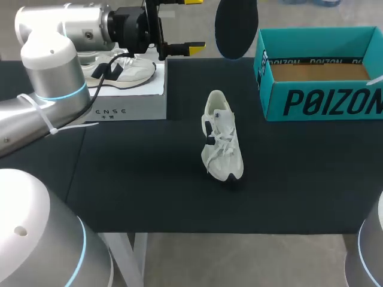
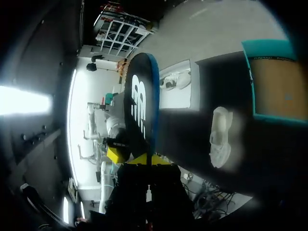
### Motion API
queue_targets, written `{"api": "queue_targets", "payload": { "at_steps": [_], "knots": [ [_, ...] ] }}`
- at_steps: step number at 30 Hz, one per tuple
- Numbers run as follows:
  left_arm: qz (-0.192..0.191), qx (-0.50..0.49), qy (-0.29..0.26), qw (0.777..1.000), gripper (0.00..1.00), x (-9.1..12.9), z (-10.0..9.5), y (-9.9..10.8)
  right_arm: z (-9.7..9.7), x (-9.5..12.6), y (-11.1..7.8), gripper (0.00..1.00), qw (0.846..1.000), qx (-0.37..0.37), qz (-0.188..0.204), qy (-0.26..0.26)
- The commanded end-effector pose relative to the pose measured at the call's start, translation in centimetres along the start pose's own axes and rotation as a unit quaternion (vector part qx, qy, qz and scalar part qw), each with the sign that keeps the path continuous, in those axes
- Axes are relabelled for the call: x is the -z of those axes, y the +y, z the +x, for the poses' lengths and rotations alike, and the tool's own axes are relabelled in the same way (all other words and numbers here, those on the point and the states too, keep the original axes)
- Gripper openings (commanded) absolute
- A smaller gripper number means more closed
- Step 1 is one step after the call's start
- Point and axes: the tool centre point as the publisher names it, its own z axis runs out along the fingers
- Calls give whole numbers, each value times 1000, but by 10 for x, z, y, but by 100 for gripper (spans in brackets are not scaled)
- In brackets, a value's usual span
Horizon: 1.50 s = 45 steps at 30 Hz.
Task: Take the shoe out of the shoebox, open the shoe tongue, remove and reinsert the insole, then place the shoe into the shoebox
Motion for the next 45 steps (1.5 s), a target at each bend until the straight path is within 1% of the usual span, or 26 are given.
{"api": "queue_targets", "payload": {
  "at_steps": [1,2,5,8,12,17,21,25,29,31,36,40,45],
  "knots": [
    [1,-1,-1,1000,100,-1,0,1,5,13,-11,0,1000,8,-21,-17],
    [1,-1,-1,1000,100,-1,0,1,5,14,-11,0,1000,9,-20,-16],
    [1,-1,-1,1000,100,-1,0,1,6,12,-10,0,1000,3,5,-10],
    [1,-1,-1,1000,100,-1,0,1,7,6,-10,0,1000,-9,20,-2],
    [1,-1,-1,1000,100,-1,0,1,10,-3,-11,0,999,-33,31,11],
    [1,-1,-1,1000,100,-1,0,1,22,-17,-10,0,997,-52,52,22],
    [1,-1,-1,1000,100,-1,0,1,29,-30,-10,0,996,-53,68,34],
    [1,-1,-1,1000,100,-1,0,1,25,-44,-11,0,992,-72,88,52],
    [1,-1,-1,1000,100,-1,0,1,21,-58,-14,0,988,-91,108,56],
    [1,-1,-1,1000,100,-1,0,1,19,-62,-16,0,987,-101,111,61],
    [1,-1,-1,1000,100,-1,0,1,15,-71,-22,0,981,-131,132,62],
    [1,-1,-1,1000,100,-1,0,1,14,-75,-25,0,979,-145,133,61],
    [1,-1,-1,1000,100,-1,0,1,9,-78,-21,0,978,-155,128,55]
  ]
}}
